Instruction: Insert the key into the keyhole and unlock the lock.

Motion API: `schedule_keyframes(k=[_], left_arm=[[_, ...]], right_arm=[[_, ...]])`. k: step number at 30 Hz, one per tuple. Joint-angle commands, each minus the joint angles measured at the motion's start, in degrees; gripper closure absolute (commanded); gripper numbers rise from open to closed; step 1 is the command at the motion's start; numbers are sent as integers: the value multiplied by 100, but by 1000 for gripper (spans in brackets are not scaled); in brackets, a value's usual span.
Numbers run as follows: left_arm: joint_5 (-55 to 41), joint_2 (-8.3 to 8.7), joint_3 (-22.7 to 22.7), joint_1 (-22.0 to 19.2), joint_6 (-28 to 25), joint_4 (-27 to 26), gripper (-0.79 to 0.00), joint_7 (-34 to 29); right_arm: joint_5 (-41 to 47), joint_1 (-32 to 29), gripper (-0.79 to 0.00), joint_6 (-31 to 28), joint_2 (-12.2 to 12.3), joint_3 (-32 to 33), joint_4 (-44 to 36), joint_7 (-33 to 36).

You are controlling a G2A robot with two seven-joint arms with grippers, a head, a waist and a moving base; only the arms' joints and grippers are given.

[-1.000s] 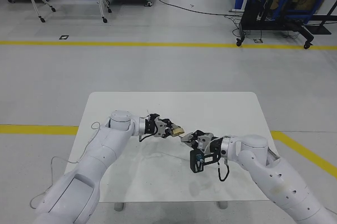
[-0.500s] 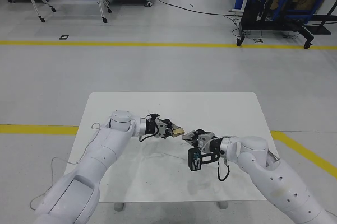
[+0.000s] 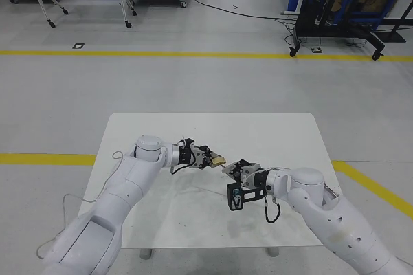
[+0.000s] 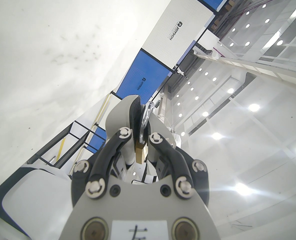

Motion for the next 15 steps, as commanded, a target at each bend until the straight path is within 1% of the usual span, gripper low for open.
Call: schedule_keyframes(k=[1, 6, 15], left_arm=[[9, 2, -5, 8, -1, -8, 0, 10], [16, 9, -35, 15, -10, -17, 0, 66], [31, 15, -60, 58, 30, -80, 0, 127]], right_arm=[[-35, 49, 0, 11, -16, -50, 7, 92], [-46, 126, 0, 59, -58, -149, -3, 276], [-195, 126, 0, 91, -105, -238, -46, 814]])
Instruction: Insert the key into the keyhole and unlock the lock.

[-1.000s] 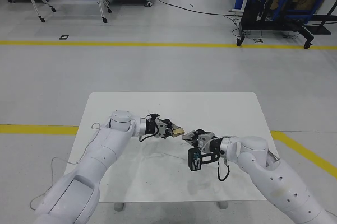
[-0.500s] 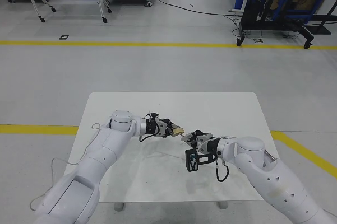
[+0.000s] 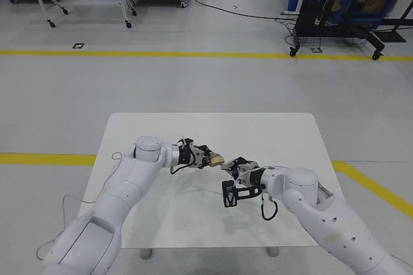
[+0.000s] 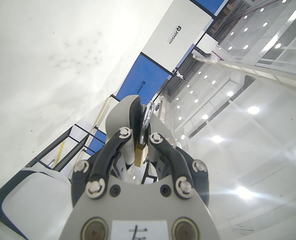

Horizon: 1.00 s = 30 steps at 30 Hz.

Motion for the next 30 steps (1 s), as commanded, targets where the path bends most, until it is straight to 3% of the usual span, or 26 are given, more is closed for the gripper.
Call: schedule_keyframes(k=[1, 8, 14, 28, 30], left_arm=[[11, 0, -1, 2, 9, -4, 0, 11], [0, -6, -25, -9, 103, 41, 0, 141], [-92, 4, -188, 8, -120, 38, 0, 704], [-94, 7, -210, 97, -198, -63, 0, 862], [-162, 22, -277, 209, -242, -192, 0, 998]], right_arm=[[-47, 13, 0, -3, -13, -33, 2, 134], [-85, 31, 0, 76, -73, -143, -46, 472], [62, -89, 0, 364, -94, -85, -180, 474], [62, -89, 0, 364, -94, -85, -180, 474], [-137, -159, 0, 526, -108, -66, -222, 1052]])
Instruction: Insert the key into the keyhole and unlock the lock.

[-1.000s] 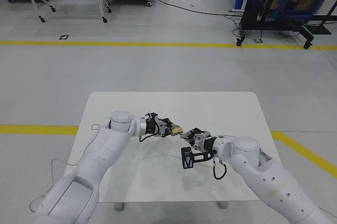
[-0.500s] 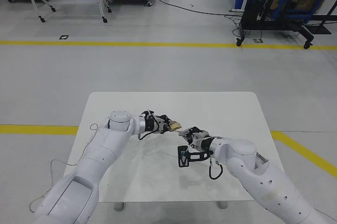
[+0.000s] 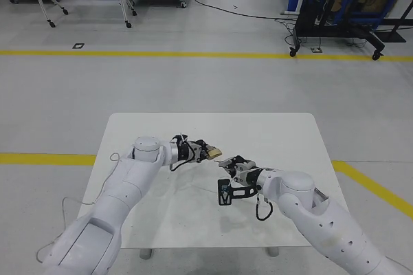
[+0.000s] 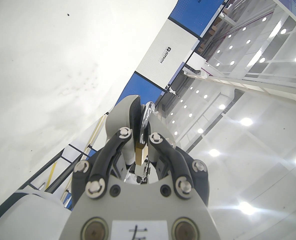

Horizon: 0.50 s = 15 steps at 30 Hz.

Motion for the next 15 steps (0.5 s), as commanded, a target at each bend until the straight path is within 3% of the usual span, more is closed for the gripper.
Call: schedule_keyframes(k=[1, 9, 12, 15], left_arm=[[-38, 19, -66, 96, -42, -120, 0, 166], [-65, 112, -388, 533, -546, -731, 0, 997], [-22, 145, -464, 697, -637, -1003, 0, 1167], [-8, 176, -534, 863, -764, -1251, 0, 1200]], right_arm=[[-270, -107, 0, 179, -29, -54, -220, 913], [-1223, -368, 0, 425, -214, -467, -865, 3576], [-1556, -174, 0, 340, -357, -939, -786, 4011], [-1771, 43, 0, 377, -498, -1341, -567, 4021]])
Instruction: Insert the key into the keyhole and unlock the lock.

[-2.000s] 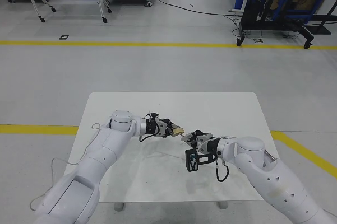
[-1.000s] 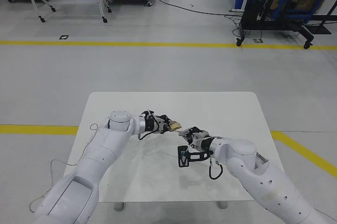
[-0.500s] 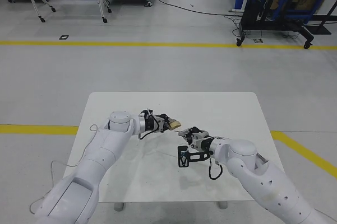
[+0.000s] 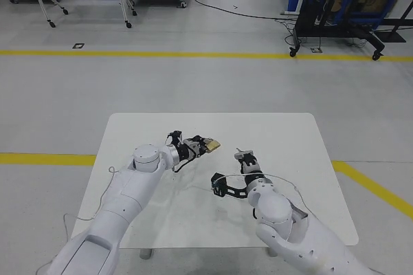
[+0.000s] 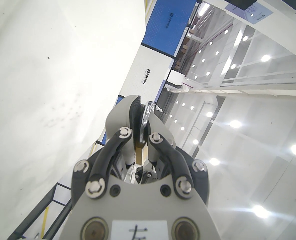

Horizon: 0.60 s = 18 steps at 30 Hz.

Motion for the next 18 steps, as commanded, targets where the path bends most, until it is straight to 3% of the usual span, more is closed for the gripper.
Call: schedule_keyframes(k=[1, 9, 18], left_arm=[[-9, 19, -44, 103, -60, -132, 0, -5], [-275, 68, -212, 225, 178, -291, 0, -402], [-142, 135, -329, 265, 147, -396, 0, -494]], right_arm=[[-51, 111, 0, 79, -75, -181, 160, -69], [-763, 252, 0, 341, -216, -625, 469, -786], [-1168, -69, 0, 487, -188, -364, 306, -1020]])
